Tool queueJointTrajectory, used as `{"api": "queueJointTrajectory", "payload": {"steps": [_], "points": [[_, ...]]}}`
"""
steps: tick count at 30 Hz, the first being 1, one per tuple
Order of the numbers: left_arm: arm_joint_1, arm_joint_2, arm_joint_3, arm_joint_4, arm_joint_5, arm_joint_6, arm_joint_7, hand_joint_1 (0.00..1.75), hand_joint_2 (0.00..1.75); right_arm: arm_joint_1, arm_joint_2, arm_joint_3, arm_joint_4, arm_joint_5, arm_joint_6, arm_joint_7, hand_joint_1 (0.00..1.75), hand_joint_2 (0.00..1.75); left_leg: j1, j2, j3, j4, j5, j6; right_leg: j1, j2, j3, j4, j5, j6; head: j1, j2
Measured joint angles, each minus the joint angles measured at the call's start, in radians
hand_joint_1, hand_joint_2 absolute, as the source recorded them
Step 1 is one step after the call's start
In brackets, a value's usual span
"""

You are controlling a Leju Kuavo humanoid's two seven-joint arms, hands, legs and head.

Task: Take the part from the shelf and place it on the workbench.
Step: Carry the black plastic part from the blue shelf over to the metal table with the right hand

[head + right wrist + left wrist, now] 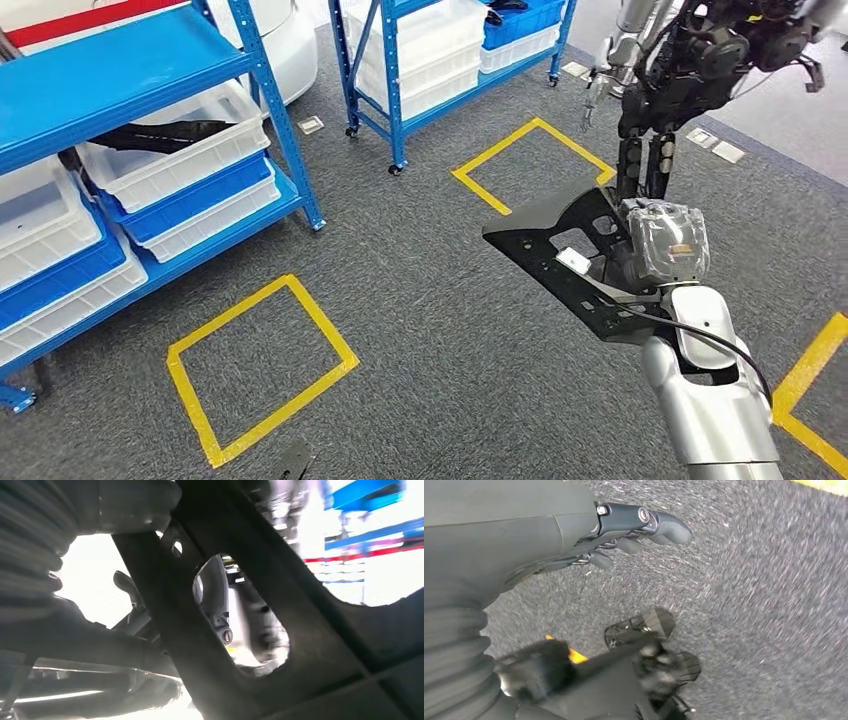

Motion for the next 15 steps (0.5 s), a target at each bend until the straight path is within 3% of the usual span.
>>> {"api": "queueJointTrajectory", "payload": {"steps": [1,2,3,5,7,8,9,11,13,15], "points": [[0.003,0.0,0.0,0.0,-0.006,-0.002,0.002,0.0,1.75,0.01,0.001,0.0,-0.012,0.012,0.006,0.009,1.57,1.75,0.002,-0.011,-0.029,0.069,-0.031,-0.003,0.001,0.013,-0.003,0.0,0.002,-0.002,-0.001,0.0],[0.005,0.0,0.0,0.0,-0.01,-0.005,0.003,0.0,1.75,0.02,0.002,0.001,-0.022,0.023,0.014,0.016,1.57,1.75,0.005,-0.015,-0.046,0.111,-0.044,-0.005,0.001,0.028,-0.006,0.0,0.004,-0.002,-0.001,0.0],[0.005,-0.001,0.0,0.001,-0.014,-0.008,0.004,0.0,1.75,0.029,0.004,0.001,-0.03,0.031,0.021,0.023,1.57,1.75,0.007,-0.016,-0.047,0.117,-0.036,-0.006,0.001,0.044,-0.008,0.001,0.007,-0.002,-0.001,0.0],[0.005,-0.002,-0.002,0.001,-0.021,-0.019,0.003,0.0,1.75,0.039,0.006,0.004,-0.043,0.045,0.031,0.038,1.57,1.75,0.015,-0.03,0.007,0.015,0.027,-0.005,-0.001,0.076,-0.01,0.004,0.011,0.001,-0.001,0.0],[0.004,-0.003,-0.002,0.001,-0.024,-0.032,-0.001,0.0,1.75,0.042,0.009,0.006,-0.058,0.056,0.035,0.049,1.57,1.75,0.024,-0.08,0.074,-0.117,0.077,-0.004,0.001,0.104,-0.016,0.01,0.015,0.007,0.0,0.0],[0.003,-0.004,-0.003,0.001,-0.024,-0.037,-0.004,0.0,1.75,0.044,0.01,0.006,-0.065,0.059,0.035,0.053,1.57,1.75,0.025,-0.099,0.091,-0.153,0.085,-0.004,0.003,0.116,-0.021,0.012,0.018,0.013,0.0,0.0],[0.003,-0.005,-0.003,0.001,-0.024,-0.04,-0.006,0.0,1.75,0.046,0.011,0.006,-0.072,0.061,0.036,0.055,1.57,1.75,0.024,-0.106,0.095,-0.166,0.084,-0.003,0.003,0.128,-0.028,0.01,0.023,0.021,0.0,0.0],[0.001,-0.008,-0.003,0.0,-0.024,-0.045,-0.01,0.0,1.75,0.055,0.011,0.007,-0.083,0.064,0.036,0.056,1.57,1.75,0.02,-0.079,0.096,-0.176,0.092,0.007,0.001,0.144,-0.041,0.006,0.033,0.037,0.0,0.0],[-0.002,-0.013,-0.003,0.0,-0.027,-0.053,-0.019,0.0,1.75,0.063,0.011,0.008,-0.093,0.069,0.036,0.057,1.57,1.75,0.02,-0.049,0.097,-0.187,0.104,0.022,0.004,0.097,-0.067,0.042,0.016,0.041,0.003,0.0],[-0.003,-0.016,-0.005,0.0,-0.039,-0.066,-0.037,0.0,1.75,0.07,0.009,0.009,-0.103,0.081,0.036,0.067,1.57,1.75,0.018,-0.019,0.095,-0.191,0.109,0.029,0.006,0.032,-0.123,0.158,-0.04,0.035,0.007,0.0]]}}
